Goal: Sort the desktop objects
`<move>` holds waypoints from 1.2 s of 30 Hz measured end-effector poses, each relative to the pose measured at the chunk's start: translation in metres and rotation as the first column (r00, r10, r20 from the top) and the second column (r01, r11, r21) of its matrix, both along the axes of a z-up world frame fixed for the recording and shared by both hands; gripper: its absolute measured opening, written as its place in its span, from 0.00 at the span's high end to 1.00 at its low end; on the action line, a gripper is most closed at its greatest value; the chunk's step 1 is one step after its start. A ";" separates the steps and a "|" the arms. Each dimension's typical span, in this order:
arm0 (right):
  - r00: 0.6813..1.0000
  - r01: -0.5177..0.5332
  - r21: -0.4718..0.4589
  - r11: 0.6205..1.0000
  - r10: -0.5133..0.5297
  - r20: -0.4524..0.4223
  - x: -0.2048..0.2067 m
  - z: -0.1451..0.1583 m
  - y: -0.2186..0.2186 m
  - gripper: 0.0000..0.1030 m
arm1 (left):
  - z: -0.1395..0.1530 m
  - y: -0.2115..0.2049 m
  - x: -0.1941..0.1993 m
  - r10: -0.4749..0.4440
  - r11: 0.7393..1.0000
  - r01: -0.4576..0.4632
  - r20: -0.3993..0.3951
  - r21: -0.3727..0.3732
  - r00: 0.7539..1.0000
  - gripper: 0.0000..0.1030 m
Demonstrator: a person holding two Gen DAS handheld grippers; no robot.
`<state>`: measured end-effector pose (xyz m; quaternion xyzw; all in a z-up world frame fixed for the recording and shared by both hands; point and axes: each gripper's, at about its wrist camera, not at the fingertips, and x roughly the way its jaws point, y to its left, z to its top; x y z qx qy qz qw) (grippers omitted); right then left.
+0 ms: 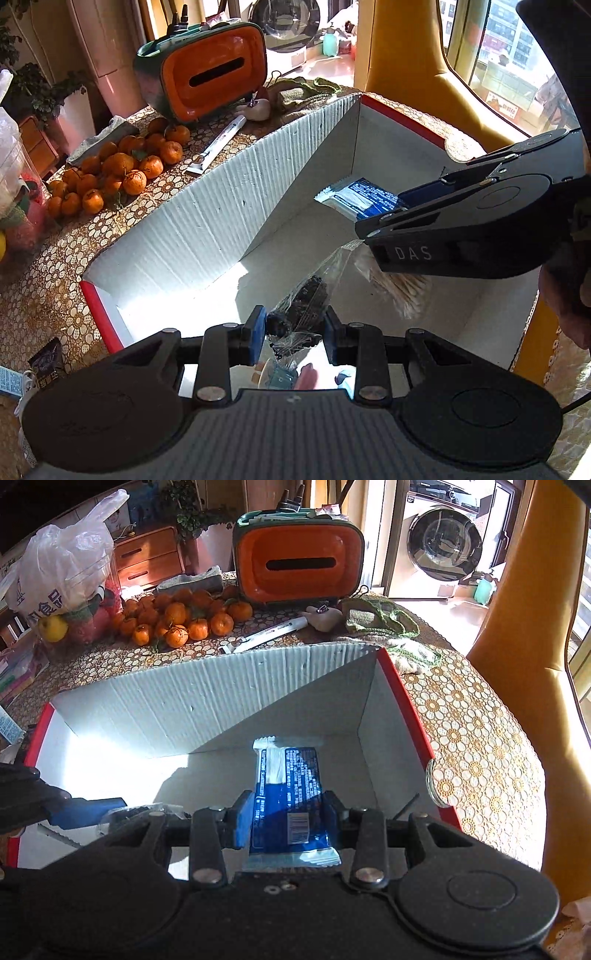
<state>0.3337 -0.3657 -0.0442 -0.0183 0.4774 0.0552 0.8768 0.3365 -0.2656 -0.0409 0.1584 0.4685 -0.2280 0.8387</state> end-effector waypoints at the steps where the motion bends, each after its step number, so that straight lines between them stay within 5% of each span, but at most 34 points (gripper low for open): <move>1: 1.000 0.001 -0.004 1.000 -0.001 -0.008 0.001 -0.001 0.001 0.63 | -0.002 -0.001 0.000 -0.003 1.000 0.003 -0.003 0.007 1.000 0.70; 9: 0.998 0.004 -0.045 0.999 -0.007 -0.059 0.010 -0.016 0.008 0.62 | -0.018 -0.012 0.004 -0.024 0.997 0.026 -0.033 0.071 0.999 0.70; 25: 0.996 0.006 -0.054 0.999 -0.011 -0.084 0.014 -0.022 0.012 0.60 | -0.037 -0.013 0.016 -0.009 0.997 0.019 -0.137 0.076 0.990 0.70; 36: 0.998 0.010 -0.024 1.000 -0.012 -0.064 0.007 -0.017 0.008 0.59 | -0.030 -0.009 0.013 0.005 0.997 0.004 -0.129 0.071 0.992 0.70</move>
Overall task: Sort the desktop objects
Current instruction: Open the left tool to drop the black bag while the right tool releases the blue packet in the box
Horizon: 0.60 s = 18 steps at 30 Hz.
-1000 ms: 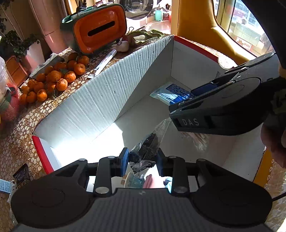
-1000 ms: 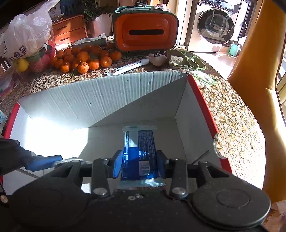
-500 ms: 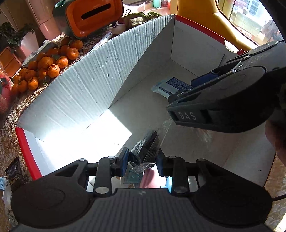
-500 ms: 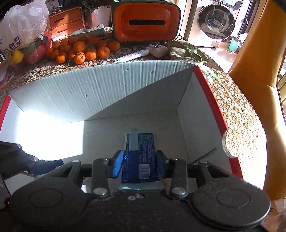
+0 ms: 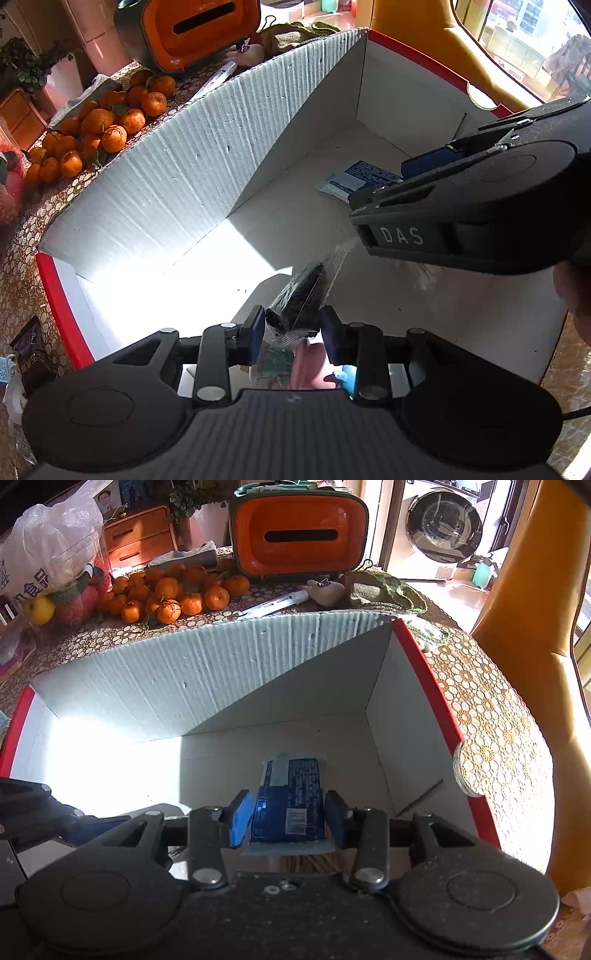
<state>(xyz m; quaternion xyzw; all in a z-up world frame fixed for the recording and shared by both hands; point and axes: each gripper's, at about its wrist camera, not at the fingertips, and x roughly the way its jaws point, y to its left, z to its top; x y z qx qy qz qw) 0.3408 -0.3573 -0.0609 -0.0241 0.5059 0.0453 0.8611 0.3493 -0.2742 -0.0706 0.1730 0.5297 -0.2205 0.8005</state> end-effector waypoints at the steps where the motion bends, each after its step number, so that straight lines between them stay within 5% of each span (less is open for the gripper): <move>1: 1.000 0.000 0.000 1.000 0.000 0.001 -0.001 0.001 0.001 0.59 | 0.001 0.000 -0.001 0.001 1.000 -0.001 0.002 0.002 1.000 0.66; 4: 1.000 -0.002 0.008 1.000 0.002 0.007 -0.005 0.005 0.002 0.58 | 0.007 0.001 -0.006 0.004 1.000 -0.004 0.028 0.001 1.000 0.43; 16: 0.998 -0.003 0.021 1.000 0.001 0.057 -0.030 0.032 -0.002 0.56 | 0.041 0.015 -0.033 0.015 0.998 -0.011 0.075 -0.055 0.997 0.43; 18: 0.998 -0.002 0.027 1.000 0.000 0.068 -0.036 0.037 -0.002 0.47 | 0.047 0.017 -0.037 0.018 0.998 -0.013 0.085 -0.055 0.996 0.43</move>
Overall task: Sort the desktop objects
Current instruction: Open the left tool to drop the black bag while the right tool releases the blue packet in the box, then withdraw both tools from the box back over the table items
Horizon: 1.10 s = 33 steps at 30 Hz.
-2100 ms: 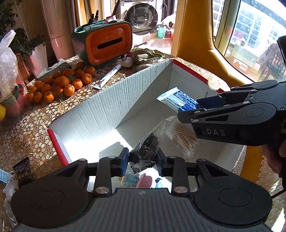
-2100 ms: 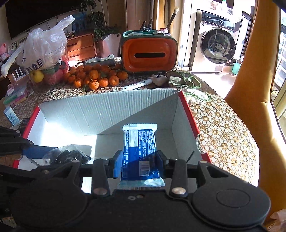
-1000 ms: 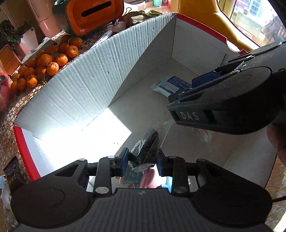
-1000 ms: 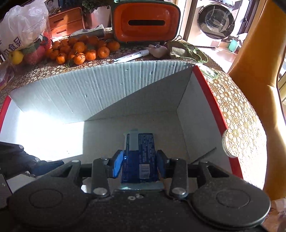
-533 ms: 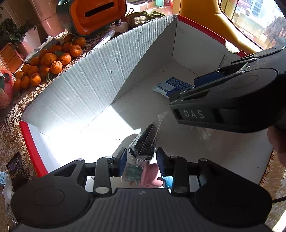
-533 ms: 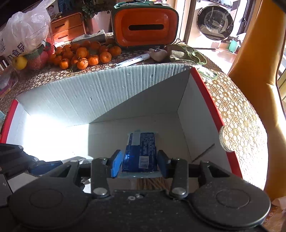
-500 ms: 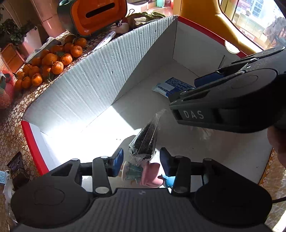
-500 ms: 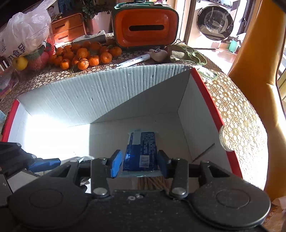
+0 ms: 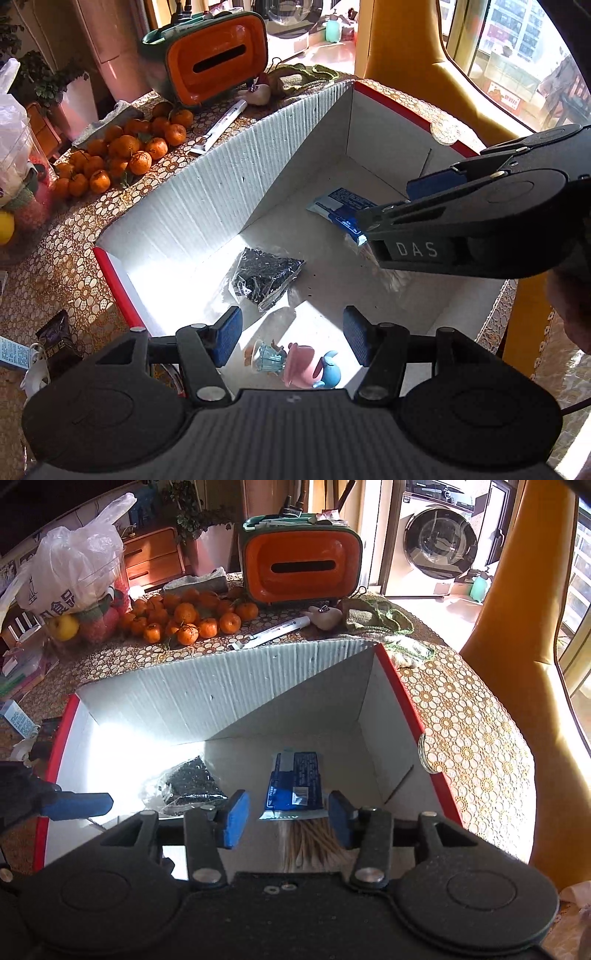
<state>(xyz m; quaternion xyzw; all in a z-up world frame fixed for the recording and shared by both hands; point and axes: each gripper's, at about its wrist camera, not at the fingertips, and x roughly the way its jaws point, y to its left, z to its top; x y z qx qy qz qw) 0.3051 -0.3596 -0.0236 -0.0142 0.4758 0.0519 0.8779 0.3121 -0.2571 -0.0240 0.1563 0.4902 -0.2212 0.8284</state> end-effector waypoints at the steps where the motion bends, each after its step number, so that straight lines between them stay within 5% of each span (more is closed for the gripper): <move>1: 1.000 -0.001 0.000 1.000 0.001 0.013 -0.004 0.003 0.000 0.36 | 0.002 0.001 -0.002 -0.001 1.000 0.001 0.003 -0.002 1.000 0.43; 10: 0.997 -0.029 0.005 1.000 0.028 0.068 -0.029 0.027 -0.001 0.29 | 0.021 0.018 -0.023 0.032 0.998 -0.031 0.011 -0.061 0.999 0.35; 14: 0.996 -0.030 0.017 0.999 0.029 0.085 -0.040 0.036 -0.004 0.26 | 0.027 0.025 -0.032 0.046 0.995 -0.045 0.012 -0.091 0.999 0.23; 33: 0.984 -0.080 -0.008 0.997 0.080 0.162 -0.092 0.052 0.004 0.18 | 0.047 0.058 -0.080 0.084 0.981 -0.073 0.053 -0.181 0.995 0.15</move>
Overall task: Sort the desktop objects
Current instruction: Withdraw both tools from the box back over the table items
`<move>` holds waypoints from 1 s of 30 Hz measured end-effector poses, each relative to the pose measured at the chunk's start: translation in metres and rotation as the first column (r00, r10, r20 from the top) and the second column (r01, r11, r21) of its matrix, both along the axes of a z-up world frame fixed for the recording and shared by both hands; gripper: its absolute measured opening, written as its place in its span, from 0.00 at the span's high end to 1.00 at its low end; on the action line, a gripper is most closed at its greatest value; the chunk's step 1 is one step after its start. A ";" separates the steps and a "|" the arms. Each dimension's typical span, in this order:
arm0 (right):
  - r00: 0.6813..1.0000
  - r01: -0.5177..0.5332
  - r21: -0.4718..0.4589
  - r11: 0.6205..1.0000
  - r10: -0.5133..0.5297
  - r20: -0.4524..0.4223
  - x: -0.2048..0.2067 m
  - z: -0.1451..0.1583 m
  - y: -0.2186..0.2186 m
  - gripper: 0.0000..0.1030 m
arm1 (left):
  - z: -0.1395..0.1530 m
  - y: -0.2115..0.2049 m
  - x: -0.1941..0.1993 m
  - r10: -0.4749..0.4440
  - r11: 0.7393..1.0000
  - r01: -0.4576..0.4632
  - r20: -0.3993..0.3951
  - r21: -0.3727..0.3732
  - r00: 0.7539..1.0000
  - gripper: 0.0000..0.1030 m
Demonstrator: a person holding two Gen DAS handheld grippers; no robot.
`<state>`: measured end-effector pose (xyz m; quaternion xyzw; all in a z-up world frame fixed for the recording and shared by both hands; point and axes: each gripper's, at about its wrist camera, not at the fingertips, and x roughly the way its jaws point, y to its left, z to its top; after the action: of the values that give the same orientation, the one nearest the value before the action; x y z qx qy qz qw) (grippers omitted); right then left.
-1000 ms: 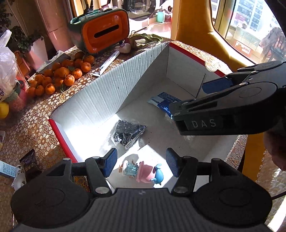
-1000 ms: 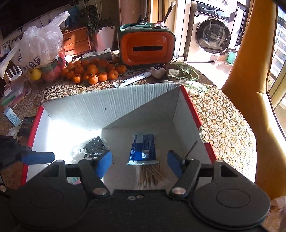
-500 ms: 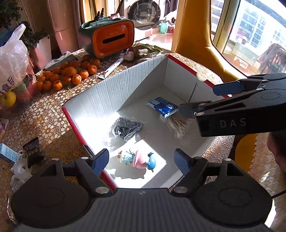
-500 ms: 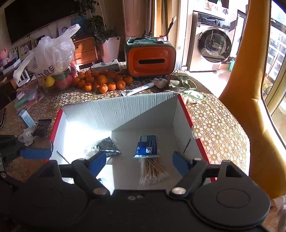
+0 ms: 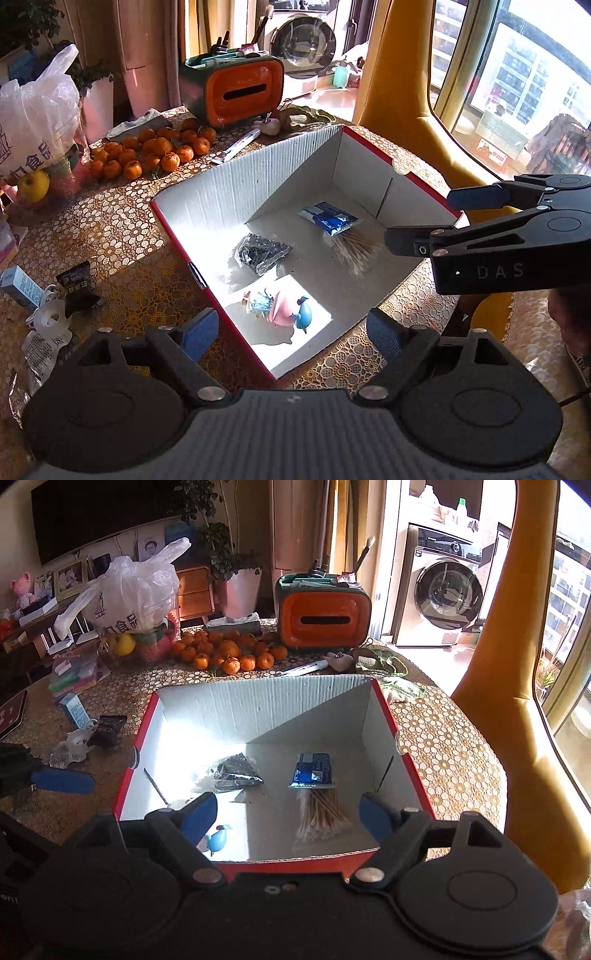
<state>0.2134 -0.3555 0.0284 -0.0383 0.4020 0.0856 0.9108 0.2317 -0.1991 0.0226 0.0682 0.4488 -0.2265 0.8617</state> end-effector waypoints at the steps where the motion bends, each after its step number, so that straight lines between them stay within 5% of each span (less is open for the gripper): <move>1: 1.000 -0.002 -0.005 1.000 0.003 0.004 -0.003 0.000 0.001 0.18 | 0.001 0.002 -0.004 0.002 1.000 -0.002 0.006 -0.003 1.000 0.15; 14: 0.998 -0.049 0.064 0.997 0.046 0.052 -0.045 0.012 0.019 0.11 | 0.016 0.037 -0.044 0.027 0.998 -0.024 0.056 -0.066 0.998 0.15; 18: 0.995 -0.075 0.055 0.996 0.071 0.073 -0.059 0.016 0.030 0.10 | 0.017 0.049 -0.054 0.035 0.994 -0.029 0.056 -0.101 0.998 0.02; 30: 0.985 -0.124 0.081 0.989 0.113 0.133 -0.086 0.025 0.059 0.09 | 0.018 0.089 -0.084 0.115 0.989 -0.106 0.092 -0.100 0.989 0.02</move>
<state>0.1275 -0.2963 0.0531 -0.0272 0.3357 0.1548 0.9288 0.1477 -0.1099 0.0402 0.0132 0.3983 -0.1960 0.8960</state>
